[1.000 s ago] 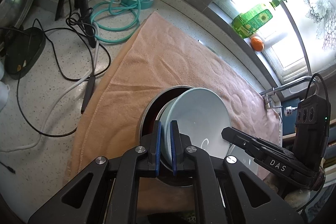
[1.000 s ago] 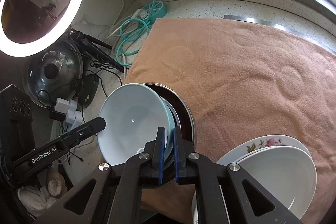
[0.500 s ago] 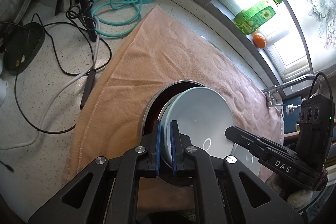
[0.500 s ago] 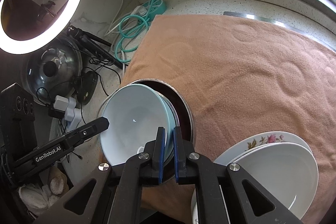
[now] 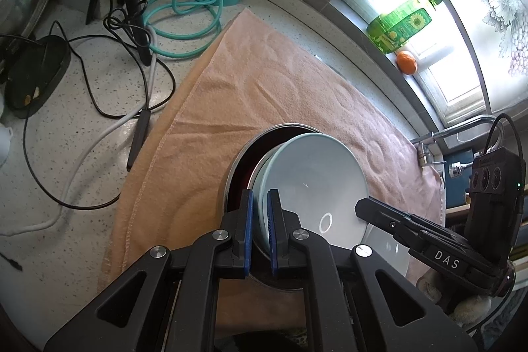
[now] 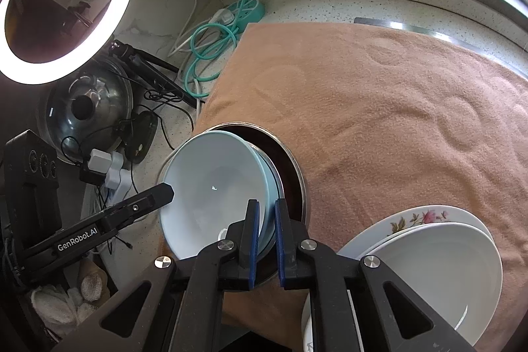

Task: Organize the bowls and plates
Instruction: 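Lower the pale blue bowl into the nested steel bowls with both tools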

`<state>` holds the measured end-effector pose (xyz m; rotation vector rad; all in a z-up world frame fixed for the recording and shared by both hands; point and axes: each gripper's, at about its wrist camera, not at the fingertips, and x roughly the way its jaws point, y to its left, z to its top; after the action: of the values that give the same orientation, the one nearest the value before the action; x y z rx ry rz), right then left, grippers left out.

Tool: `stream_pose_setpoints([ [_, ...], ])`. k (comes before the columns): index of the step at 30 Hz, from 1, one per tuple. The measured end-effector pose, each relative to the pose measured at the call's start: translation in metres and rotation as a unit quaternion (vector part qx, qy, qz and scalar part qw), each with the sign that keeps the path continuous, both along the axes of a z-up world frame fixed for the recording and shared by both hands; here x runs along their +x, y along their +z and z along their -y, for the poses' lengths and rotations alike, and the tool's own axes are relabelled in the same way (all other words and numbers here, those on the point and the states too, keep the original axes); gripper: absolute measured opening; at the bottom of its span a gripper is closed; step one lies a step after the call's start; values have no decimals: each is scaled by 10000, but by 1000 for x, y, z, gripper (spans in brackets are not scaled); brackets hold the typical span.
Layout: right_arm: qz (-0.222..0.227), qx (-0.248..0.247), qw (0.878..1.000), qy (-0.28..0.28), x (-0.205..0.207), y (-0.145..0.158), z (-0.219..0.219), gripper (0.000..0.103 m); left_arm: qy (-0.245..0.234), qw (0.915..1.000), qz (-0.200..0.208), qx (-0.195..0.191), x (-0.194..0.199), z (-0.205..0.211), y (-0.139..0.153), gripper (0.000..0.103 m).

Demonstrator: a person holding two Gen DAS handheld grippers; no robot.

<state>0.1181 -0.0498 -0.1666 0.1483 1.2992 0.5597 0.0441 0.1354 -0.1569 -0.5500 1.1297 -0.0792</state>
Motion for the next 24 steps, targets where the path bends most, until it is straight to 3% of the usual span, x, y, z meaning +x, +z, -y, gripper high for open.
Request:
stream_pose_setpoints([
  [14, 347, 31, 9990, -290, -3, 13, 24, 16, 244, 9995, 196, 7, -16, -15, 9, 7],
  [24, 994, -103, 9949, -92, -19, 19, 29, 16, 419, 9989, 215, -42, -28, -26, 6, 7],
])
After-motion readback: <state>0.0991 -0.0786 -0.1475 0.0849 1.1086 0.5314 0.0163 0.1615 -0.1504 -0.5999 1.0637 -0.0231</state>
